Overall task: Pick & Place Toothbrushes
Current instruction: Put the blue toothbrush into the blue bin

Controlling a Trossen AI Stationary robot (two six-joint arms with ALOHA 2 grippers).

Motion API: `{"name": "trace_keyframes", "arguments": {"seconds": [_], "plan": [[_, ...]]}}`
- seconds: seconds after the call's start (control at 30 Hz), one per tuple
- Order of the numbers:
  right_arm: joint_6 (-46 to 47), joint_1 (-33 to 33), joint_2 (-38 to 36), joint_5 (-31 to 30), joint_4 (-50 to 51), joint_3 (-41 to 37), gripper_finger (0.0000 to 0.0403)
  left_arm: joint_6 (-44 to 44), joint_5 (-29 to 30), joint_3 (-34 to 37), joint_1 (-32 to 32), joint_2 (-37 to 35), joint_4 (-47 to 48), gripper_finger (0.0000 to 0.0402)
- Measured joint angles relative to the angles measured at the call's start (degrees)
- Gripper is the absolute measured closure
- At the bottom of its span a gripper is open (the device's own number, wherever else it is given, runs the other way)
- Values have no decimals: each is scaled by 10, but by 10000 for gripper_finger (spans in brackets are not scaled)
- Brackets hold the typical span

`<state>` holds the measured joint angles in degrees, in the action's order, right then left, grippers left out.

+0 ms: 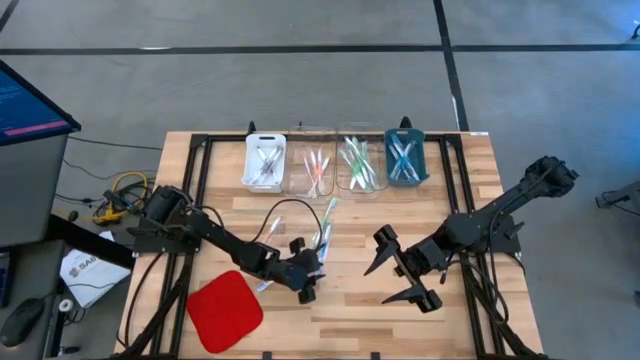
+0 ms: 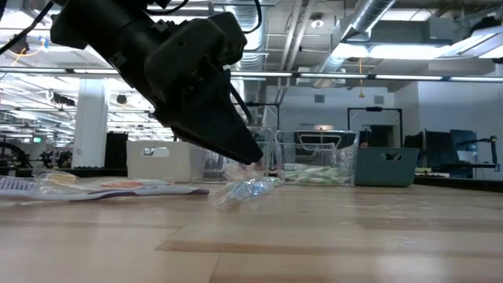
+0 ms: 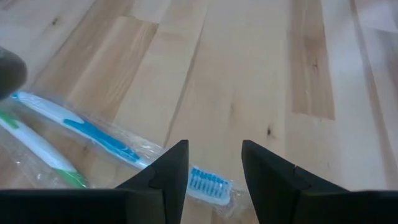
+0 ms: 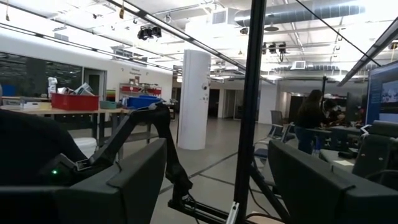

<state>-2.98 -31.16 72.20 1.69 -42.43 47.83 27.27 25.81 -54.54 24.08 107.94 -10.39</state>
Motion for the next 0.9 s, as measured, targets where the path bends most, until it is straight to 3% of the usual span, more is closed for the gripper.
{"name": "trace_keyframes", "arguments": {"seconds": [0.3,0.5,0.9], "plan": [[0,0,0,0,0,0,128,7,-4,0,-16,0,0,259],[0,0,0,0,0,0,128,104,10,0,-42,0,1,261],[0,0,0,0,0,0,128,124,-2,0,-49,0,3,302]]}}
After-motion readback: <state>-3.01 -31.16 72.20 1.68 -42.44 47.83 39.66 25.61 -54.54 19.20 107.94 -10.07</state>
